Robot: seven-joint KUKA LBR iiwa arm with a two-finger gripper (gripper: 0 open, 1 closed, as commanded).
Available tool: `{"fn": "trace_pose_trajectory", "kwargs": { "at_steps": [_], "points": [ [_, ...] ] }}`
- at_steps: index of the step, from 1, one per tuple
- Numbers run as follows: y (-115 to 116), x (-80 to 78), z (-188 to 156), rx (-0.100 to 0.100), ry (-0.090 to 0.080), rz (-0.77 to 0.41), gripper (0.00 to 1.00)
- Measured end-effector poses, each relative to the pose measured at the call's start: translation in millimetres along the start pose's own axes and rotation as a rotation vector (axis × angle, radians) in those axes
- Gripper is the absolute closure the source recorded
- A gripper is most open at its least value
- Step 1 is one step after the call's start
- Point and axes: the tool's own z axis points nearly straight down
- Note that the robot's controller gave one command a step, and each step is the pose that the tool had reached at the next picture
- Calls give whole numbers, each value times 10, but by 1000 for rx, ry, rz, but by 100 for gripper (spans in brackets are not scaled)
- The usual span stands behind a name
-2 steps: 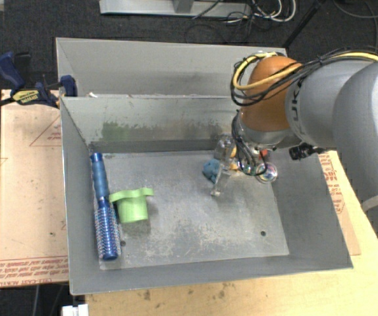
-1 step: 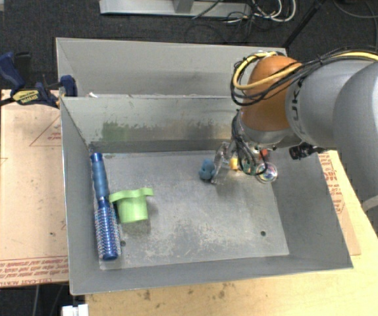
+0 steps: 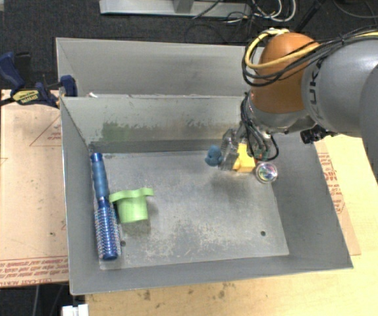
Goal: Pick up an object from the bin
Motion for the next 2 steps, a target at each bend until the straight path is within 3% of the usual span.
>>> {"fn": "trace_pose_trajectory", "kwargs": {
  "at_steps": [1,2],
  "points": [
    [-5,99,-478,0,2,-10,100],
    [-17,-13,-1036,0,0,-16,100]
  ]
}}
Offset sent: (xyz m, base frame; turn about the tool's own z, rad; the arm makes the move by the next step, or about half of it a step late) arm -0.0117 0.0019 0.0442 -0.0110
